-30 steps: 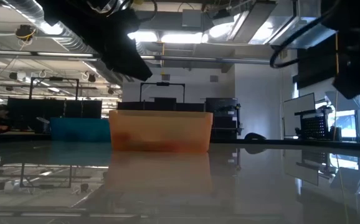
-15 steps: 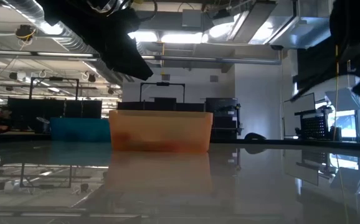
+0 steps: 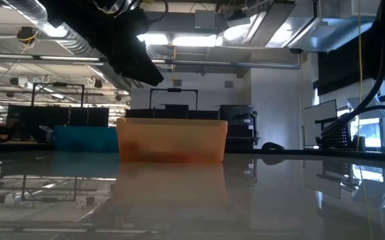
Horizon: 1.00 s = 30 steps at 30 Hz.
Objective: Sort blocks by size
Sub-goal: Put the yellow triangle block into the blue bin
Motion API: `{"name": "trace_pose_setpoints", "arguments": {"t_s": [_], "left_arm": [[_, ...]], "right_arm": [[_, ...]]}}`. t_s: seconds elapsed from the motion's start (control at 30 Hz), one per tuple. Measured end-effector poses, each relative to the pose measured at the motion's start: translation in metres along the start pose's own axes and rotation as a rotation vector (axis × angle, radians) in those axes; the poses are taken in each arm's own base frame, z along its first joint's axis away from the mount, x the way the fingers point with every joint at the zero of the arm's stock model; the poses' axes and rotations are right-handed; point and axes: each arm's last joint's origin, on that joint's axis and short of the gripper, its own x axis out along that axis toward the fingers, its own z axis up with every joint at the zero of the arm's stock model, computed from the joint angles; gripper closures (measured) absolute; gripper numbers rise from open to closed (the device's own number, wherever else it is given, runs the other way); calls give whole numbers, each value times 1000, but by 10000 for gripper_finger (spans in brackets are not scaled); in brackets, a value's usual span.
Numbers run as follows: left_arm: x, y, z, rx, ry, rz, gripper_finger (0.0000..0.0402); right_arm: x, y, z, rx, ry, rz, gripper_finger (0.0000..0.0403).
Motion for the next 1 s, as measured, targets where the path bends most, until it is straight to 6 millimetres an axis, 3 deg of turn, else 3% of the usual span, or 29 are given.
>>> {"name": "trace_pose_setpoints", "arguments": {"t_s": [0.13, 0.43, 0.67, 0.83, 1.0], "left_arm": [[0, 0, 0, 0, 0, 0, 176], [0, 0, 0, -1, 0, 0, 176], [0, 0, 0, -1, -3, 0, 176], [0, 0, 1, -4, -10, -1, 176], [0, 0, 1, -4, -10, -1, 176]], "right_arm": [[1, 1, 0, -6, 5, 14, 133], [1, 2, 0, -80, 12, 29, 273], [-10, 13, -1, -190, -12, 64, 273], [-34, 34, -6, -303, -75, 142, 272], [-60, 53, -9, -432, -247, 174, 272]]}}
